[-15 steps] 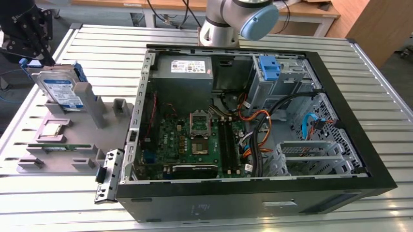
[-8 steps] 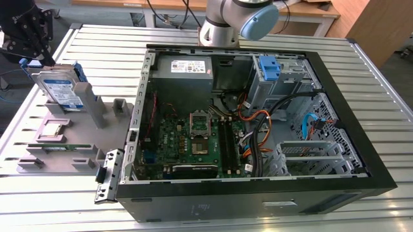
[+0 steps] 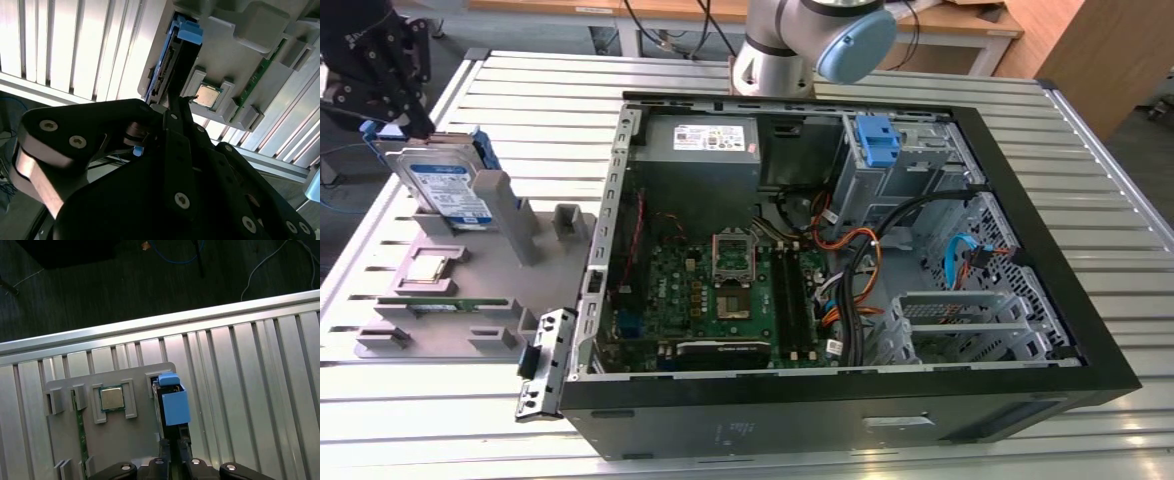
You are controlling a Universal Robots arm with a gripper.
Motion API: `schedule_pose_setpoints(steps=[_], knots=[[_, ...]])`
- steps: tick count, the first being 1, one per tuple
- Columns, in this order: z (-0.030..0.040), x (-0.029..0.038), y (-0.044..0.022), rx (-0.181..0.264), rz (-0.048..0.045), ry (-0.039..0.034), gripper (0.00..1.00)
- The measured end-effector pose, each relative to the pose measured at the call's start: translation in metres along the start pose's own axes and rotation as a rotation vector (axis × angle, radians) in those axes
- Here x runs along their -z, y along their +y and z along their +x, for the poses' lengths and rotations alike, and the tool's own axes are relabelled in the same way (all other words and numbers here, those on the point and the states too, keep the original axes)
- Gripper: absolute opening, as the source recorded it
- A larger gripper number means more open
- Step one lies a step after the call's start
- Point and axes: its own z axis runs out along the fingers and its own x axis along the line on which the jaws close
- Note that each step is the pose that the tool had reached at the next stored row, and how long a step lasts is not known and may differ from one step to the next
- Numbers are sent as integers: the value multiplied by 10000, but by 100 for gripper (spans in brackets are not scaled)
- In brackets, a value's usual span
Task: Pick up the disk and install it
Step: 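Pick up the disk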
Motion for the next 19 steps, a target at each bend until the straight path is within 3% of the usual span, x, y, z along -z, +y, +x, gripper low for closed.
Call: schedule_pose_setpoints(steps=[1,4,7,10,12,14,15,19], knots=[[0,0,0,1,0,0,24],[0,0,0,0,0,0,29],[0,0,0,1,0,-1,47],[0,0,0,1,0,-2,53],[0,0,0,1,0,-2,64],[0,0,0,0,-1,-2,64],[0,-1,0,1,0,-3,71],[3,-49,-2,4,9,-4,71]])
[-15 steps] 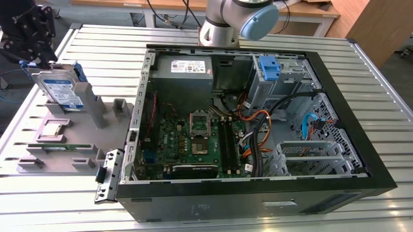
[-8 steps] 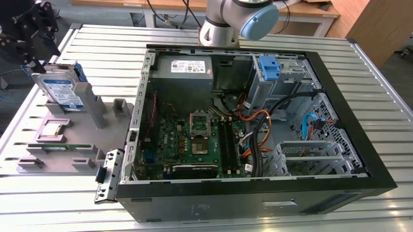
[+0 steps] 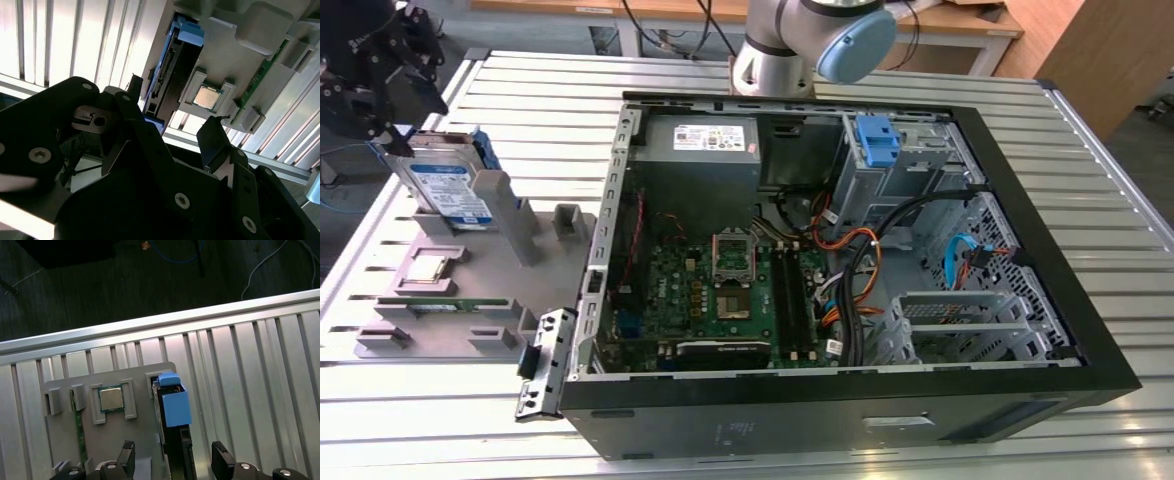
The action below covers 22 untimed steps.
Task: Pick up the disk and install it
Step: 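Pick up the disk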
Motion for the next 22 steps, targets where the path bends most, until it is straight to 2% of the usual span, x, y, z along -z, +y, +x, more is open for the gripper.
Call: schedule_pose_setpoints(steps=[4,10,19,22], knots=[[3,-55,0,6,11,-2,71],[3,-59,0,119,5,1,71],[4,-81,-1,1713,-80,56,71],[7,-95,9,1945,-92,65,71]])
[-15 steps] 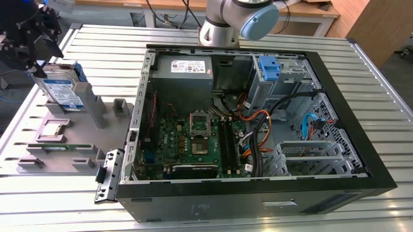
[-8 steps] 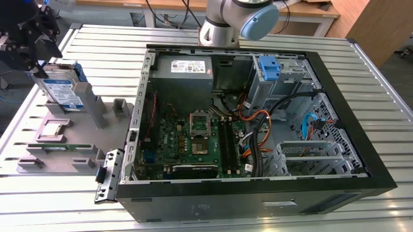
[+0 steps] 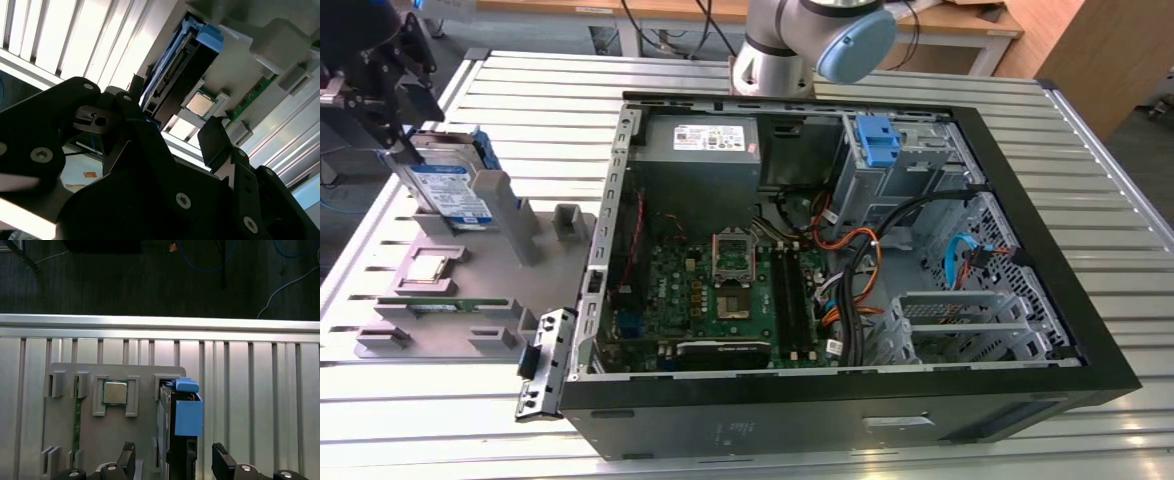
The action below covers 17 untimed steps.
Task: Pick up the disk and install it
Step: 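Pick up the disk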
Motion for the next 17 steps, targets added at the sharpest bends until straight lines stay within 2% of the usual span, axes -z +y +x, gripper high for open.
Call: schedule_pose_setpoints(steps=[7,10,17], knots=[[4,-75,23,291,20,11,71],[4,-85,26,396,53,15,71],[5,-116,35,658,291,28,71]])
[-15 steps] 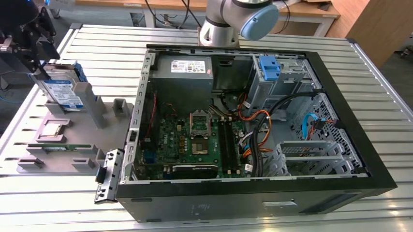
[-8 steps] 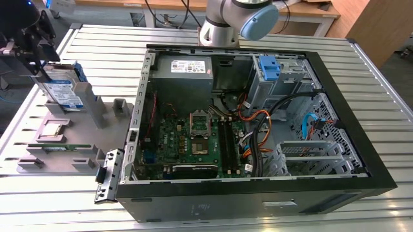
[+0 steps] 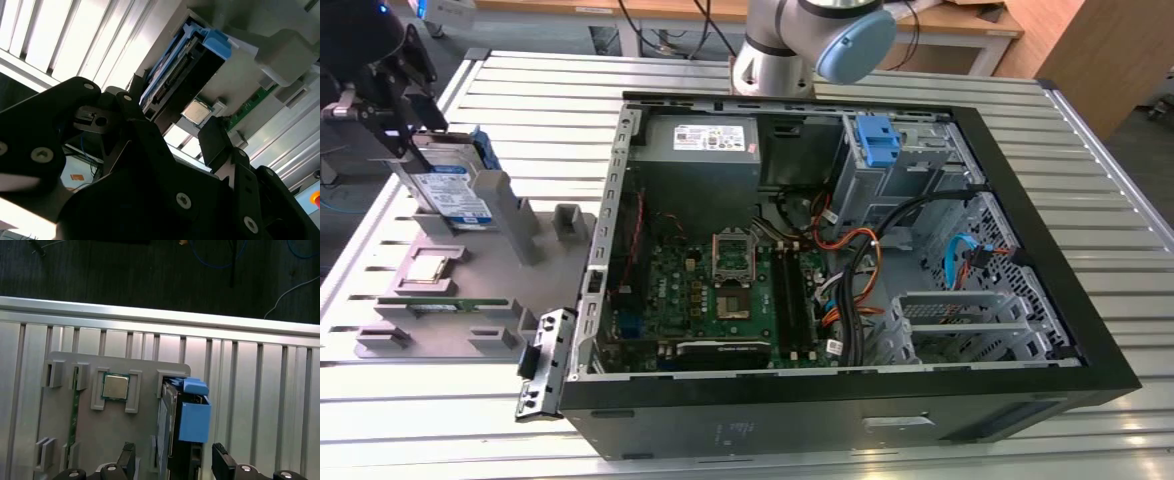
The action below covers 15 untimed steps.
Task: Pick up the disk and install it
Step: 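Pick up the disk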
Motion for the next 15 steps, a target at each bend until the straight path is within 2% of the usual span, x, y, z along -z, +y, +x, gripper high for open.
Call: schedule_pose_setpoints(steps=[10,15], knots=[[-1,-21,5,-30,21,-1,71],[1,-45,4,-357,33,1,71]])
